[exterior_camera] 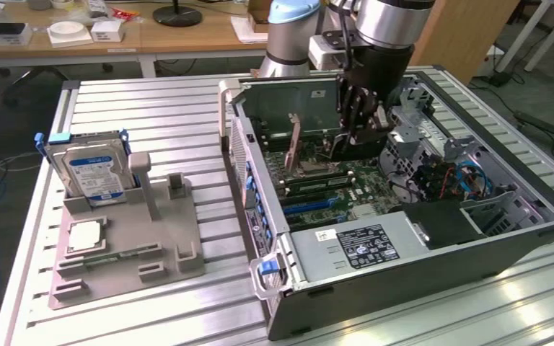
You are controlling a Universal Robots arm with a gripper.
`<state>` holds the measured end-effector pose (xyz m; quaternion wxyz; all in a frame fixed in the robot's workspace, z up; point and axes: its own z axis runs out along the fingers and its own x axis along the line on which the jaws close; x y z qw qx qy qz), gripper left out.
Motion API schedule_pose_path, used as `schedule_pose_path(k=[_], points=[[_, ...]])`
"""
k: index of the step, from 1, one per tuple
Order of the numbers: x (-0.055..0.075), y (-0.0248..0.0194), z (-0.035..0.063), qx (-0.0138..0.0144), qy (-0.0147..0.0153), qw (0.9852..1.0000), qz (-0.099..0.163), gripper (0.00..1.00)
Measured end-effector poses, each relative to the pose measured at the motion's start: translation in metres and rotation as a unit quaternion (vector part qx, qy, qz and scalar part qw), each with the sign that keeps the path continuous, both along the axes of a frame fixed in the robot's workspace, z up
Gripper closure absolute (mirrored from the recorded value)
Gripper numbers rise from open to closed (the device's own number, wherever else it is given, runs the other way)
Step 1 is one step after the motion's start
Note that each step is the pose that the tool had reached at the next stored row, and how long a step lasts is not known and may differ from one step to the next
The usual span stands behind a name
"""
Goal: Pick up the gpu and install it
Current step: 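Insert the gpu into the slot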
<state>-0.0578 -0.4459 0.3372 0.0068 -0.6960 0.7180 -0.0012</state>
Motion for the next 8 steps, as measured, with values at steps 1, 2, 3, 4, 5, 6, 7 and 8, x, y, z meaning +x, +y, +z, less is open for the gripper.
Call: schedule_pose_path(k=[1,2,3,4,5,6,7,8], points=[[0.0,-0.0004,-0.0007,0.0001,0.0,1.0,0.0,0.74],[0.0,-0.0008,-0.0012,0.0001,0.0,1.0,0.001,0.74],[0.0,-0.001,-0.0017,0.0002,0.0,1.0,0.001,0.74],[0.0,-0.001,-0.0023,0.0002,-0.0001,1.0,0.002,0.74],[0.0,-0.0011,-0.003,0.0002,-0.0001,1.0,0.002,0.74],[-0.0001,-0.0012,-0.0037,0.0001,0.0,1.0,0.003,0.74],[-0.0004,-0.0011,-0.0049,0.0001,-0.0001,1.0,0.003,0.74],[-0.0013,-0.0011,-0.0063,0.0001,0.0,1.0,0.003,0.74]])
